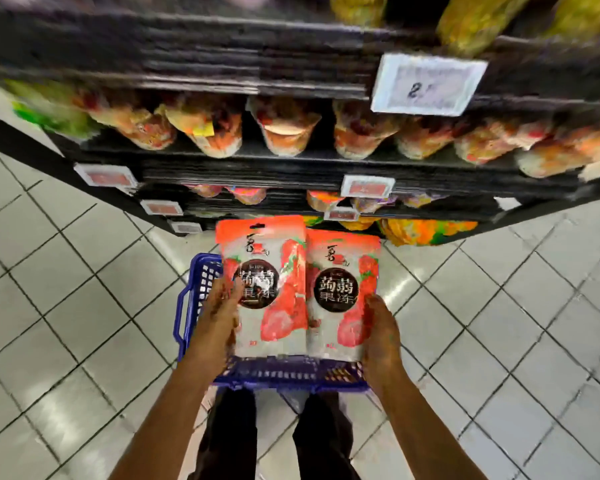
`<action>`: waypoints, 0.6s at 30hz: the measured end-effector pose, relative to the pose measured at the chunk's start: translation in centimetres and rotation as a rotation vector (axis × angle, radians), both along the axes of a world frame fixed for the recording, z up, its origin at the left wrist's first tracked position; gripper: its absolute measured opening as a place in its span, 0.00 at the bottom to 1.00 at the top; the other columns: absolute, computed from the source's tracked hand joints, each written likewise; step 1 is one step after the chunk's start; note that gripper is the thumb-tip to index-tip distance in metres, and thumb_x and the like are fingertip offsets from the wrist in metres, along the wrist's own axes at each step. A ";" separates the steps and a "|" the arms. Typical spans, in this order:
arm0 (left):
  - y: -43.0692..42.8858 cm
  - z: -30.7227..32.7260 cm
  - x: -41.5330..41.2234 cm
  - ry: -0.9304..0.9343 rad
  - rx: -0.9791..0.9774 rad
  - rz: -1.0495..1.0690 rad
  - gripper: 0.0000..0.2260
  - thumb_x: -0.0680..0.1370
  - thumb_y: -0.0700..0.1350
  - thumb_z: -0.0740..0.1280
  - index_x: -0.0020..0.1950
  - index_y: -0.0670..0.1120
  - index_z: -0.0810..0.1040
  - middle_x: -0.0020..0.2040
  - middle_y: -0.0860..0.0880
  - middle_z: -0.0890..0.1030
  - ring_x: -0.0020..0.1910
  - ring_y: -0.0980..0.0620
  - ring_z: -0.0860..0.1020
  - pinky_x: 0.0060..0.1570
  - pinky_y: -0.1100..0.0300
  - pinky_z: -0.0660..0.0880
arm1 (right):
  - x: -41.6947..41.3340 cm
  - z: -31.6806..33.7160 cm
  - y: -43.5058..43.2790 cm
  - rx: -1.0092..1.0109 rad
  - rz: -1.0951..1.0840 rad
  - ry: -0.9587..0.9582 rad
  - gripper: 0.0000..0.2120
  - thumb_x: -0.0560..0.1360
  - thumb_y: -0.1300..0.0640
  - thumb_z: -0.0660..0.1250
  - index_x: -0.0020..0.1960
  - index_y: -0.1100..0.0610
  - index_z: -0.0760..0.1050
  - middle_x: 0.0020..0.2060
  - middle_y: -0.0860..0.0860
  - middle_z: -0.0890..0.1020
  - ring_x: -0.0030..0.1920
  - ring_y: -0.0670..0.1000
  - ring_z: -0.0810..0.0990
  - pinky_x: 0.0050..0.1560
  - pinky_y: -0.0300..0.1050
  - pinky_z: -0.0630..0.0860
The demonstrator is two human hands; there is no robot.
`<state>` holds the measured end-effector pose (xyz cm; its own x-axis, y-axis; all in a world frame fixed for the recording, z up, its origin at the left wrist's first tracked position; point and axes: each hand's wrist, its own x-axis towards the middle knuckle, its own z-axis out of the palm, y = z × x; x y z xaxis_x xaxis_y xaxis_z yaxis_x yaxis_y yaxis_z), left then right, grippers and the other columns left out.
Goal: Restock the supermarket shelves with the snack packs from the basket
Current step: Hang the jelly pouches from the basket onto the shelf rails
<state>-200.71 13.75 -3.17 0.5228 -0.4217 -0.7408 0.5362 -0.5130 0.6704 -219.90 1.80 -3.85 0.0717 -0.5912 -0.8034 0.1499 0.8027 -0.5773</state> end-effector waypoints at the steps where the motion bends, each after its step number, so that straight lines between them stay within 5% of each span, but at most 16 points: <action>1: -0.8 3.0 -0.3 -0.060 -0.030 0.003 0.29 0.60 0.73 0.69 0.60 0.70 0.75 0.31 0.58 0.73 0.23 0.62 0.68 0.21 0.67 0.64 | -0.4 3.2 -0.8 -0.010 0.008 -0.001 0.10 0.80 0.52 0.61 0.42 0.53 0.75 0.28 0.47 0.77 0.30 0.48 0.74 0.33 0.39 0.73; 4: -2.9 11.3 -0.9 -0.196 -0.134 -0.013 0.27 0.67 0.66 0.69 0.66 0.63 0.75 0.34 0.58 0.76 0.27 0.60 0.71 0.27 0.65 0.68 | -1.7 11.7 -2.5 -0.175 0.101 0.017 0.14 0.71 0.46 0.73 0.40 0.54 0.73 0.28 0.49 0.73 0.30 0.47 0.71 0.34 0.41 0.69; 6: -4.0 16.8 -1.2 -0.221 -0.232 0.055 0.27 0.65 0.66 0.73 0.61 0.56 0.80 0.43 0.58 0.82 0.37 0.57 0.79 0.39 0.62 0.75 | -2.7 17.4 -3.8 -0.286 0.141 -0.106 0.13 0.64 0.53 0.79 0.40 0.54 0.75 0.27 0.45 0.76 0.27 0.43 0.74 0.30 0.36 0.73; 10: -5.3 26.0 -1.4 -0.192 -0.447 0.037 0.25 0.62 0.62 0.78 0.54 0.53 0.84 0.49 0.52 0.86 0.45 0.57 0.84 0.39 0.65 0.79 | -3.9 26.1 -5.5 -0.445 0.203 -0.256 0.12 0.65 0.66 0.76 0.34 0.49 0.79 0.22 0.42 0.76 0.23 0.39 0.75 0.26 0.35 0.75; 12: -5.8 29.6 -1.2 -0.196 -0.506 0.029 0.23 0.63 0.59 0.79 0.54 0.52 0.84 0.52 0.49 0.86 0.49 0.53 0.84 0.45 0.60 0.80 | -3.7 29.5 -6.2 -0.498 0.207 -0.323 0.11 0.70 0.67 0.68 0.43 0.51 0.77 0.23 0.41 0.77 0.24 0.38 0.76 0.28 0.36 0.78; 18: -7.9 36.7 -0.3 -0.377 -0.510 -0.031 0.04 0.65 0.53 0.74 0.37 0.58 0.83 0.35 0.58 0.84 0.31 0.62 0.78 0.31 0.62 0.76 | -2.7 36.6 -8.3 -0.633 0.156 -0.369 0.22 0.67 0.66 0.68 0.60 0.55 0.75 0.44 0.50 0.85 0.40 0.47 0.84 0.42 0.45 0.83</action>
